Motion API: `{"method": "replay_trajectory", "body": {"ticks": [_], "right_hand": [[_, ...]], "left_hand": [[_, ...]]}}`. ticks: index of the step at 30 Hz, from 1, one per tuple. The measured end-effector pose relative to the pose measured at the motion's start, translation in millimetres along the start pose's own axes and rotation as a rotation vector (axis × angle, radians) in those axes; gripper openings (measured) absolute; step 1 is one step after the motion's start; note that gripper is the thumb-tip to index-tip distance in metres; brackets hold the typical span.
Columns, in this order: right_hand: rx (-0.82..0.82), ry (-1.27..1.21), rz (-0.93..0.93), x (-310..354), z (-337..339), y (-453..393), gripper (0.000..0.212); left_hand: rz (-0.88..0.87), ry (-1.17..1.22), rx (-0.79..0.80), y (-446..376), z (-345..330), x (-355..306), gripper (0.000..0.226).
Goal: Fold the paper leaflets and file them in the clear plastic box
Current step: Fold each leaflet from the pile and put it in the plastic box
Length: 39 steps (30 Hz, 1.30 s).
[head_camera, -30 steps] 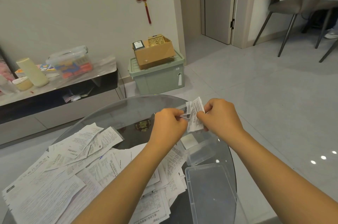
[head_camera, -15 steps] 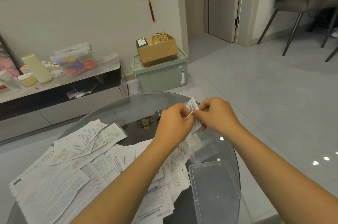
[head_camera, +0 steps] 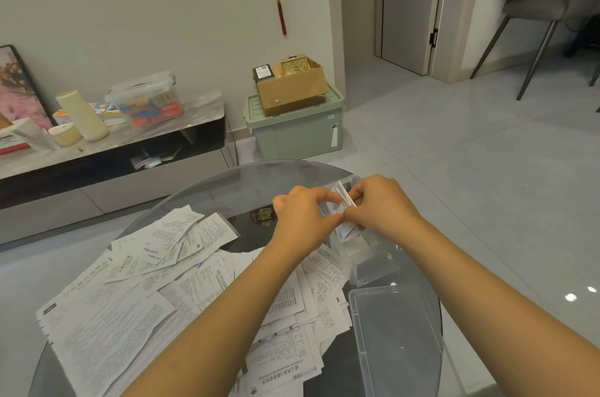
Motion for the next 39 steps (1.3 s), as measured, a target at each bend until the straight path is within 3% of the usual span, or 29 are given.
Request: {"method": "replay_trajectory", "body": {"ticks": [3, 6, 10, 16, 19, 23, 31, 39], "right_hand": [[-0.002, 0.176, 0.018, 0, -6, -6, 0.013], [0.028, 0.313, 0.032, 3, -13, -9, 0.002], [0.086, 0.290, 0.049, 1, -25, -15, 0.007], [0.304, 0.256, 0.085, 1, -28, -5, 0.046], [0.348, 0.158, 0.067, -4, -26, -8, 0.042], [0.482, 0.259, 0.140, 0, -22, -5, 0.034], [0.461, 0.329, 0.153, -2, -23, -5, 0.031], [0.266, 0.399, 0.142, -9, -17, -5, 0.032]], "left_hand": [[-0.003, 0.088, 0.033, -1, -3, 8, 0.024], [-0.041, 0.111, 0.041, 1, -3, 9, 0.031], [-0.111, 0.030, 0.076, 4, -2, 8, 0.038], [-0.183, -0.140, 0.129, 3, 1, 13, 0.038], [-0.193, -0.168, 0.176, 1, 1, 14, 0.040], [-0.205, -0.192, 0.207, -1, 4, 17, 0.040], [-0.215, -0.276, 0.231, -1, 4, 22, 0.039], [-0.220, -0.282, 0.191, 0, 4, 18, 0.040]]}}
Point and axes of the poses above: each hand's wrist, its own y-axis away from the middle knuckle, its own z-axis out of the back of the hand, x = y × z, the point moved 2 cm from there along -y, towards the middle knuckle, and after that the axes turned 1 degree about y, right-handed, at the moved point
